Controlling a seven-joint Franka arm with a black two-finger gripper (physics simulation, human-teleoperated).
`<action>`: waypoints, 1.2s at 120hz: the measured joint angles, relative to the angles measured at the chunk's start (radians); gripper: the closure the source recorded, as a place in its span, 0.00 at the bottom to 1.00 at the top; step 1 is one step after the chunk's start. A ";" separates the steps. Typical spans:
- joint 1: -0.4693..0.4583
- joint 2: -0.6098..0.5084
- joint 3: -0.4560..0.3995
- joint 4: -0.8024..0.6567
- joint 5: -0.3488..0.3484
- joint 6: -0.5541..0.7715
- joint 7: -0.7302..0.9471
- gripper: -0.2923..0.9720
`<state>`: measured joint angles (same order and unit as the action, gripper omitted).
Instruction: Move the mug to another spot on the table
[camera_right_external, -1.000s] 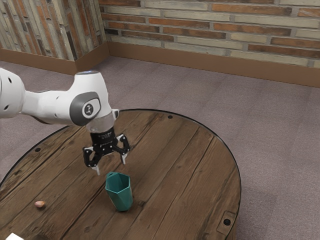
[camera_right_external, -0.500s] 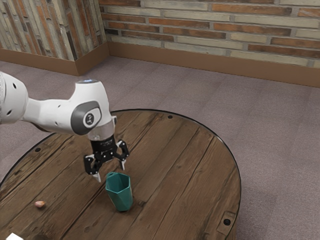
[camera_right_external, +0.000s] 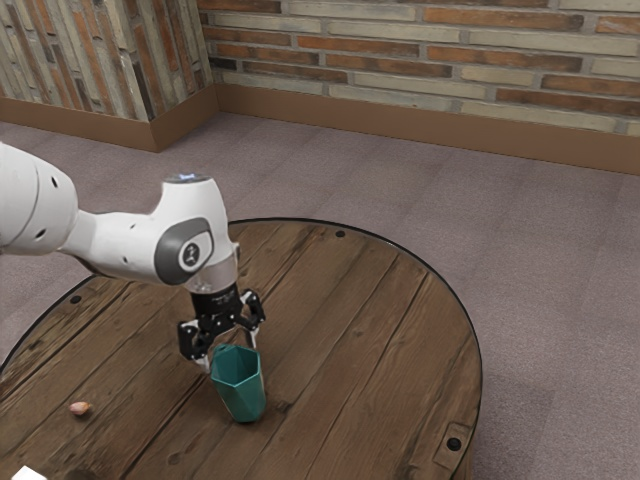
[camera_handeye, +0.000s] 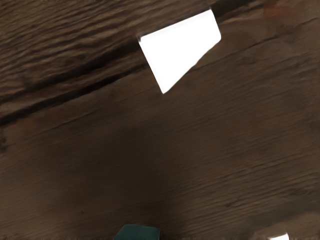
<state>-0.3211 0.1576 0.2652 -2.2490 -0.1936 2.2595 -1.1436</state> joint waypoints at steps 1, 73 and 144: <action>0.000 0.001 0.000 0.000 0.000 0.001 -0.001 0.23; -0.015 0.032 -0.001 -0.002 -0.019 0.046 -0.027 0.27; -0.022 0.005 -0.001 -0.011 -0.118 0.033 -0.032 0.75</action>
<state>-0.3433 0.1626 0.2638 -2.2597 -0.3112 2.2922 -1.1751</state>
